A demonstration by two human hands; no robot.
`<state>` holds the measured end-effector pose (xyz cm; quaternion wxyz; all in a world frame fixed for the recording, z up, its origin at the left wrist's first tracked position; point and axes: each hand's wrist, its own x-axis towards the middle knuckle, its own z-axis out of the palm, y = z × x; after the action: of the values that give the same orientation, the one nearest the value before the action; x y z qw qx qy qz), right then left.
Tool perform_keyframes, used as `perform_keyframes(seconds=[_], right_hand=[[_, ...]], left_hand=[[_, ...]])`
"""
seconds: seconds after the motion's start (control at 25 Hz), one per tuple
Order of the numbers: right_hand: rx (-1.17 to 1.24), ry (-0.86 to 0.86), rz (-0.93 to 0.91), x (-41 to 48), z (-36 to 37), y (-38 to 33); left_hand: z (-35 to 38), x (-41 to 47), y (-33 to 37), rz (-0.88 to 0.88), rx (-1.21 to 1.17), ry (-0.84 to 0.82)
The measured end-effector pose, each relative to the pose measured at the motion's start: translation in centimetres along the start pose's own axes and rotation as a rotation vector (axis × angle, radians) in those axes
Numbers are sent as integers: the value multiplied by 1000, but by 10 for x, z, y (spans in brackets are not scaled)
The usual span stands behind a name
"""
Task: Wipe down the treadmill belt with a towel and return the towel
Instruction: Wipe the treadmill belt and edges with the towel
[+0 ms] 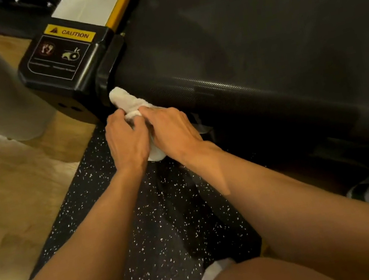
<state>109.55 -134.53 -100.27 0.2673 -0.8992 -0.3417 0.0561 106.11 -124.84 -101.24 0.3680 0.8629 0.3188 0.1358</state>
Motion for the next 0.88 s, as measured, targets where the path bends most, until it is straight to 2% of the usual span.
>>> perform_keyframes(seconds=[0.12,0.24,0.36,0.52,0.68,0.8,0.88], right_hand=[[132,20,73,-3,-4,-6],[246,124,81,-5,-11,-20],[280,264,78,-6,-14,-27],[170,422,66,-8,-31,-10],[59,491,-21,-7,-65,6],[-66,565,51,-10,-89,30],[-99,602,138,-18,-102,53]], left_hand=[[-7,3,-4,12,-64,29],[-16,3,4,40,-151,108],[-19,3,26,204,-157,156],[-20,9,37,446,56,94],[-29,19,38,673,319,-49],[-21,11,60,799,491,-156],[-4,-2,82,846,591,-147]])
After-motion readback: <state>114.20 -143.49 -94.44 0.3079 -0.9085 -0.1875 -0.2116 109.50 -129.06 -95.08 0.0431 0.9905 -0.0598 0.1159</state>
